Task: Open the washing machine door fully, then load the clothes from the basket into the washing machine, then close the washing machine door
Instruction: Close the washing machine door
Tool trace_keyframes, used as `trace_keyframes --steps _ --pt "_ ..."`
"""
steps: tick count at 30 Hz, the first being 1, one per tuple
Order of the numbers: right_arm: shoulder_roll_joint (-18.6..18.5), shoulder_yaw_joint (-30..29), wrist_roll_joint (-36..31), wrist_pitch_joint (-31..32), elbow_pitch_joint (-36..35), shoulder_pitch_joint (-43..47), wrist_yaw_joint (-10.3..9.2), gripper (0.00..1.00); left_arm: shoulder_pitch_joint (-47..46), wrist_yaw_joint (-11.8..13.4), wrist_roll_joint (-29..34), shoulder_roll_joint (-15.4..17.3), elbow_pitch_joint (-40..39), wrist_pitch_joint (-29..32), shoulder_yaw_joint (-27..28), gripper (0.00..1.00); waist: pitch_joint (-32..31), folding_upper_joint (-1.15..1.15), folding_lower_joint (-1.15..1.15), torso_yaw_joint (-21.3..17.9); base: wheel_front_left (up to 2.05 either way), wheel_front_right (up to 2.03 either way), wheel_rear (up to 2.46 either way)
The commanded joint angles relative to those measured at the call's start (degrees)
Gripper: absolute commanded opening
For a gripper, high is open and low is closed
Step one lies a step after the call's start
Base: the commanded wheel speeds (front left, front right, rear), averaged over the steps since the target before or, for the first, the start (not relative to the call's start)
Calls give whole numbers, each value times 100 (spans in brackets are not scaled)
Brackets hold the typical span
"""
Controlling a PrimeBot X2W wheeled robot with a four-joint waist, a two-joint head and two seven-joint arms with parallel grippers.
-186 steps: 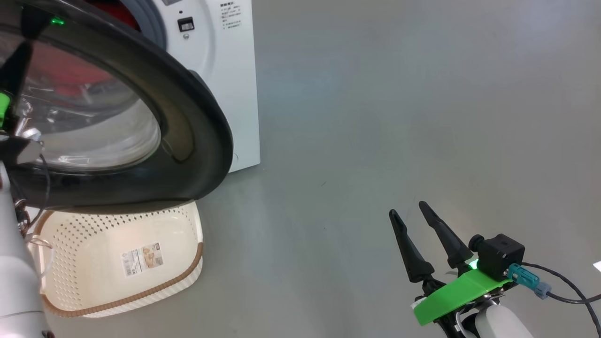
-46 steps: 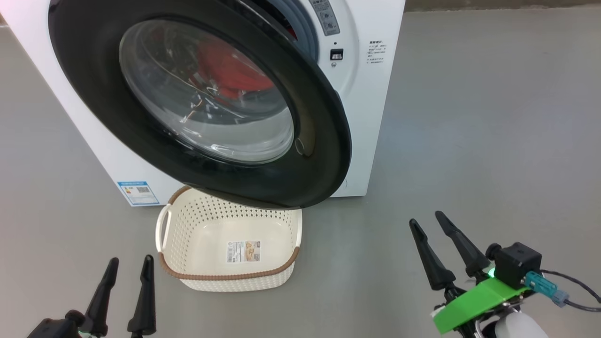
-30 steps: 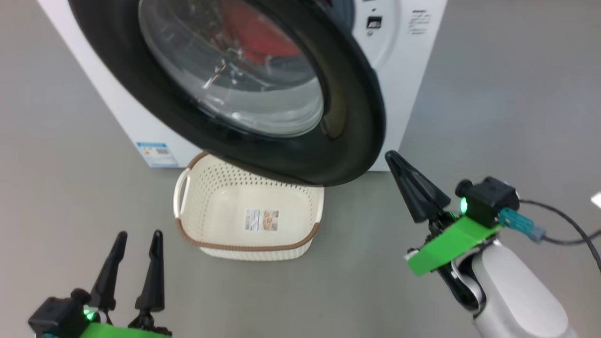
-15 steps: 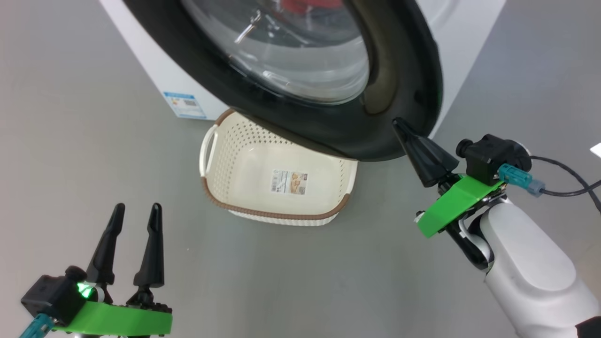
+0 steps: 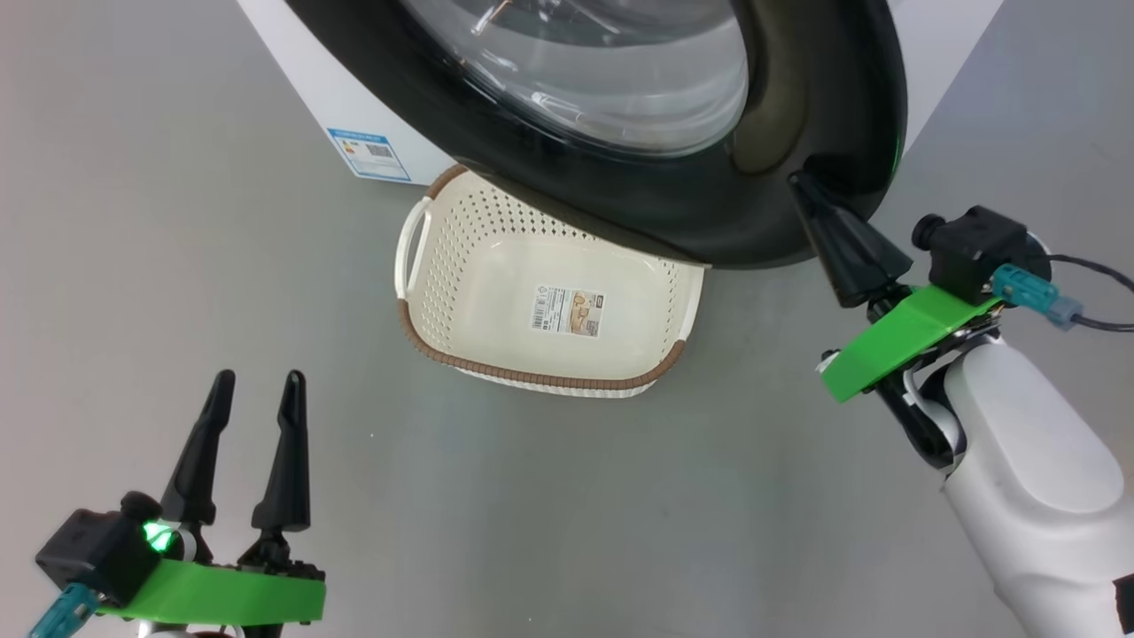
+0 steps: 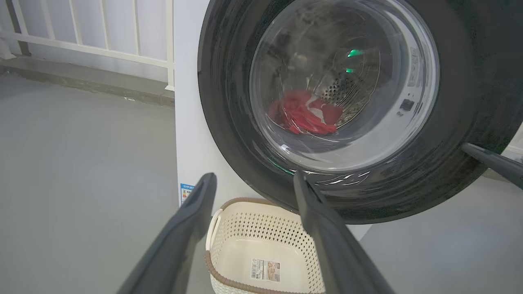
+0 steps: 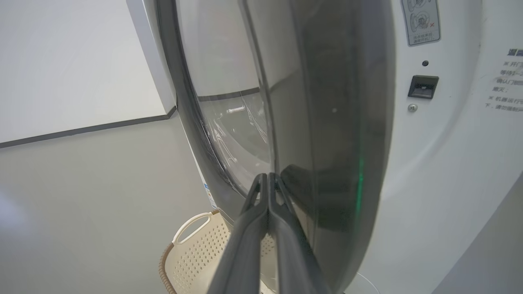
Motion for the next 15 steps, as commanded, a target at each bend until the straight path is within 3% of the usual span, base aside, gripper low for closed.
trace_keyframes --steps 1,15 --pt "-32 -73 -77 -27 -109 -99 8 0 -176 -18 -23 117 -162 -69 175 100 40 0 0 2 0 0 0" --pt "-206 -533 -137 -27 117 -688 8 0 -354 -18 -71 157 -240 -69 189 100 470 0 0 111 0 0 0"
